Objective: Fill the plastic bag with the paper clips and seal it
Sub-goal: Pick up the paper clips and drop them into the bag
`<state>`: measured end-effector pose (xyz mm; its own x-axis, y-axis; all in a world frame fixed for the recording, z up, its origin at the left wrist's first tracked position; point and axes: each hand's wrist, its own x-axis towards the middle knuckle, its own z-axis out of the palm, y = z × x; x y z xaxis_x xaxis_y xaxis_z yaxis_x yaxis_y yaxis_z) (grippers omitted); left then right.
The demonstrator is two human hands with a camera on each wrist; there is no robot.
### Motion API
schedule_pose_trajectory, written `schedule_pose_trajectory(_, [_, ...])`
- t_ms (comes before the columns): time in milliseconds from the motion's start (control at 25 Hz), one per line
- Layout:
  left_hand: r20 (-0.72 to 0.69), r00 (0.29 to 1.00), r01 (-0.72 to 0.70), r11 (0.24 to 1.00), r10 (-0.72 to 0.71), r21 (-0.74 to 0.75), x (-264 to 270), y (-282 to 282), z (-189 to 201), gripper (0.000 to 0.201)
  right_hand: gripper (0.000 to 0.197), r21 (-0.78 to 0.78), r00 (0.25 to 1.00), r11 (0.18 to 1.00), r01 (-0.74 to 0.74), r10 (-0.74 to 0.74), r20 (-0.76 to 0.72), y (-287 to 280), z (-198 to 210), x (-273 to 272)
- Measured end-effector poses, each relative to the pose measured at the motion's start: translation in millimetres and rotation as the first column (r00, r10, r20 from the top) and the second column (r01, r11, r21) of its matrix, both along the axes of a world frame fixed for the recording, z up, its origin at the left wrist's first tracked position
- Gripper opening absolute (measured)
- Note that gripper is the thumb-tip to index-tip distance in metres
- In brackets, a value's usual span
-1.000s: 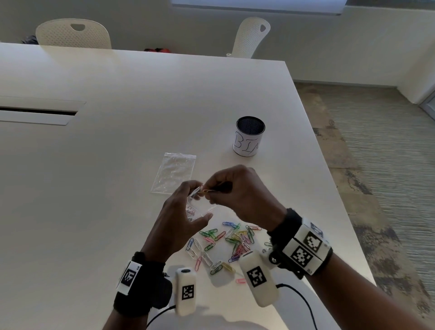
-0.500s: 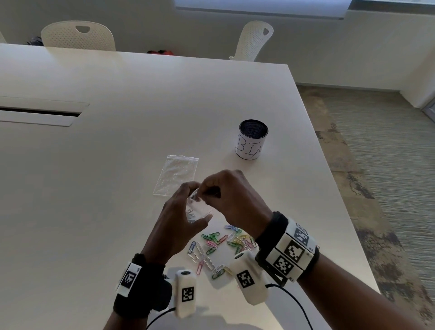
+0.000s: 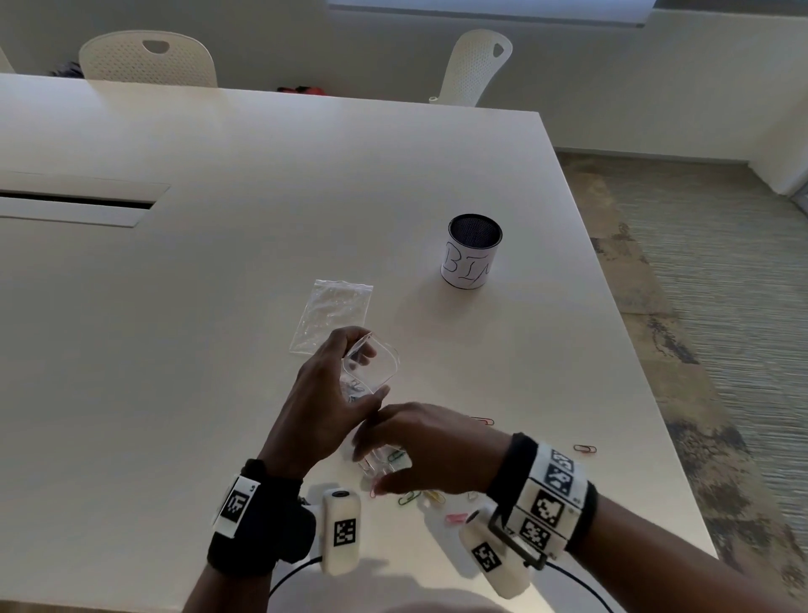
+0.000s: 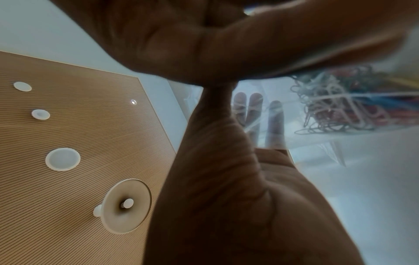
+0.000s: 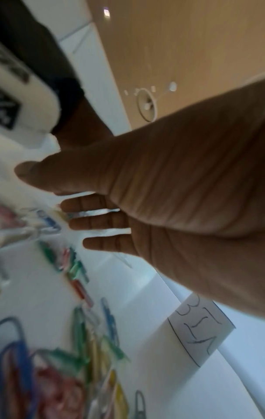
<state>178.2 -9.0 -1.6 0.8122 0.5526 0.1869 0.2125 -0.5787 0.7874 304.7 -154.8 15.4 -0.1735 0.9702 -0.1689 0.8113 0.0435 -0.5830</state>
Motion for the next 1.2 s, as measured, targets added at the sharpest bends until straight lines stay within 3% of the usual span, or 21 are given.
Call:
schedule_pose_trajectory(120, [0.005, 1.0, -0.003, 1.0, 0.003, -0.012, -2.4, 0.8, -0.1, 0.061, 0.039, 0.068, 0.995, 0.995, -0.078, 0.073, 0.066, 4.8, -15.4, -10.8])
schedule_pose_trajectory(240, [0.009, 1.0, 0.001, 1.0, 0.0, -0.018, -2.7, 0.8, -0.7, 0.061, 0.023, 0.13, 0.986, 0.984, -0.121, 0.104, 0.13, 5.0, -18.1, -12.9])
schedule_pose_trajectory(520, [0.003, 1.0, 0.002, 1.0, -0.002, -0.021, -1.8, 0.8, -1.7, 0.06, 0.007, 0.096, 0.985, 0.995, -0.017, 0.0, 0.171, -15.8, -12.8, 29.9])
schedule_pose_trajectory(600, [-0.001, 1.0, 0.003, 1.0, -0.003, -0.02, -1.3, 0.4, -1.4, 0.06, 0.014, 0.075, 0.974, 0.997, 0.0, -0.017, 0.226, -23.2, -11.0, 40.3])
schedule_pose_trajectory(720, [-0.006, 1.0, 0.009, 1.0, -0.009, -0.015, -0.7, 0.0, -1.1, 0.061, 0.05, 0.006, 0.951, 0.999, 0.051, -0.05, 0.306, -32.9, -10.1, 50.8])
schedule_pose_trajectory(800, [-0.006, 1.0, 0.011, 1.0, -0.011, -0.018, -0.9, 0.0, -1.0, 0.061, 0.059, -0.025, 0.941, 0.998, 0.056, -0.044, 0.337, -36.6, -10.3, 53.1])
schedule_pose_trajectory(1040, [-0.005, 1.0, 0.013, 1.0, -0.013, -0.013, -0.5, 0.9, -0.6, 0.06, 0.029, 0.011, 0.96, 0.996, 0.089, -0.088, 0.265, -42.1, -10.1, 52.4])
schedule_pose_trajectory(1200, [-0.008, 1.0, 0.014, 1.0, -0.014, -0.01, 0.4, 0.5, 0.1, 0.06, 0.02, 0.051, 0.938, 0.994, 0.098, -0.11, 0.329, -39.8, -11.4, 49.0])
